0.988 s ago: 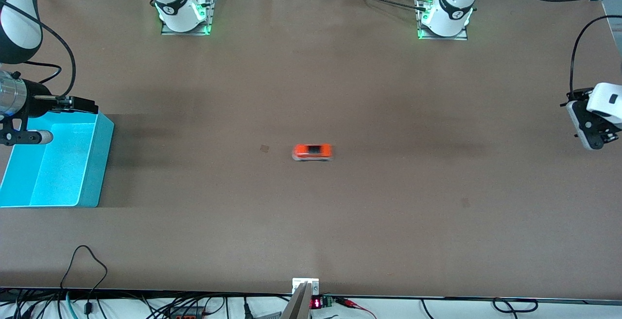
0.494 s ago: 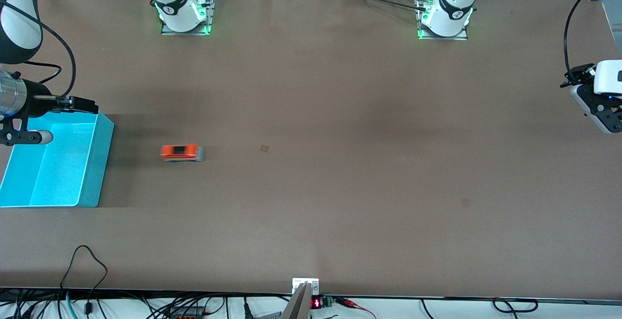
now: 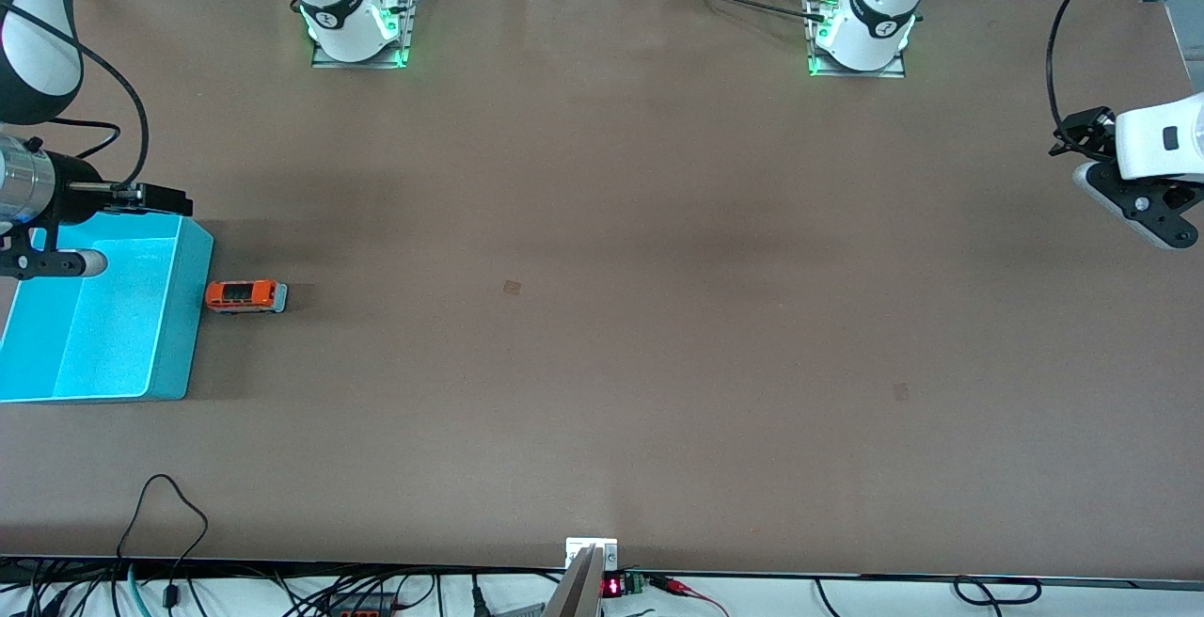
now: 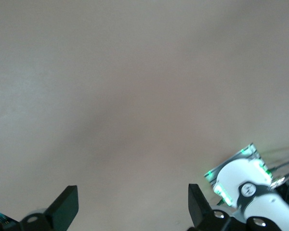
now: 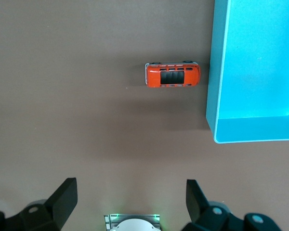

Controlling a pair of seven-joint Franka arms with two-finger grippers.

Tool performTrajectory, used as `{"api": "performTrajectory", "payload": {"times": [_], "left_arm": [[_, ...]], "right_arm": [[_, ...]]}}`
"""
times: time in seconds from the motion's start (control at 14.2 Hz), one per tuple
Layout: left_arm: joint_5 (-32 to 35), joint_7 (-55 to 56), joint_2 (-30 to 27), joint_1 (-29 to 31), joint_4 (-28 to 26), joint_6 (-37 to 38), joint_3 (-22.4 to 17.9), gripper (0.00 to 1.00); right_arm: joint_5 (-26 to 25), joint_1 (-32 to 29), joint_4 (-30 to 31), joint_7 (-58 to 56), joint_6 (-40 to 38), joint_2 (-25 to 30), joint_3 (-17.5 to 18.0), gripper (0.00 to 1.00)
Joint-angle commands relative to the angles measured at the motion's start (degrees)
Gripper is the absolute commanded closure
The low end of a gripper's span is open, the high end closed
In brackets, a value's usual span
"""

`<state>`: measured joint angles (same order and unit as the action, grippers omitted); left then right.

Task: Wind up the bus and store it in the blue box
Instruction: 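Move the right gripper down over the stopped bus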

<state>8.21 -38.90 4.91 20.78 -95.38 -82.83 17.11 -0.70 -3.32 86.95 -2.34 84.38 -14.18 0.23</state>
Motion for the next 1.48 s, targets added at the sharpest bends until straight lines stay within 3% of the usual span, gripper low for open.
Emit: {"api": "performTrajectory", "payload": {"times": [0.0, 0.21, 0.35, 0.56, 0.85, 1.13, 1.2, 1.41], "left_arm": [[-1.0, 12.3, -3.1, -9.8, 0.0, 1.1, -7.5, 0.00], [-4.9, 28.8, -4.0, -17.9, -0.3, -2.4, -15.3, 0.00], [-7.5, 38.4, -6.8, -20.9, -4.0, -8.5, -18.2, 0.00], [-7.6, 41.5, -9.6, -27.1, -6.7, -14.3, -24.0, 0.00], [-7.0, 38.6, -9.1, -26.7, -5.5, -13.9, -22.5, 0.00], [-7.5, 35.8, -8.2, -24.4, -4.3, -12.9, -22.2, 0.00], [-7.5, 35.7, -8.2, -23.4, -4.3, -12.7, -21.6, 0.00], [-7.5, 35.8, -8.1, -20.6, -3.9, -11.9, -18.5, 0.00]], "right_arm": [[0.6, 1.4, -0.5, -0.1, -0.1, -2.8, 0.2, 0.00], [2.1, 1.4, -0.5, -1.1, 1.0, -4.5, 0.2, 0.00], [2.0, 1.5, -0.5, -1.2, 1.7, -5.2, 0.2, 0.00], [1.9, 1.1, 2.2, -4.7, 6.0, -6.6, 0.2, 0.00], [2.0, -2.6, 8.0, -22.8, 13.7, -8.1, 0.8, 0.00], [1.2, -8.5, 17.2, -39.1, 24.6, -7.6, 4.9, 0.00], [0.3, -8.5, 18.4, -44.5, 28.3, -7.6, 5.0, 0.00], [-8.9, -8.5, 19.0, -58.7, 36.2, -7.9, 7.7, 0.00]]}}
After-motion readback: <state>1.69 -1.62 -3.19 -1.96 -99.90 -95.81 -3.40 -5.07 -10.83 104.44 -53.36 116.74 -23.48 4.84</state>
